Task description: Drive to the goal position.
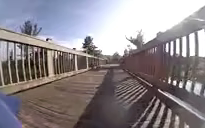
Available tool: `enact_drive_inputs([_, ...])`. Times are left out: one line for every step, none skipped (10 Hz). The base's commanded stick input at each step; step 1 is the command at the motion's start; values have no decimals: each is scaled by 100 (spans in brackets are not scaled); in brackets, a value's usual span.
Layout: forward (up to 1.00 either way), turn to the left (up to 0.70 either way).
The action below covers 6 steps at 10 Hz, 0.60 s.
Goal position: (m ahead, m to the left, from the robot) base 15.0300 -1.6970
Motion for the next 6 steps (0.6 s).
enact_drive_inputs([100, 0])
enact_drive_inputs([100, 0])
enact_drive_inputs([100, 0])
enact_drive_inputs([100, 0])
enact_drive_inputs([100, 0])
enact_drive_inputs([100, 0])
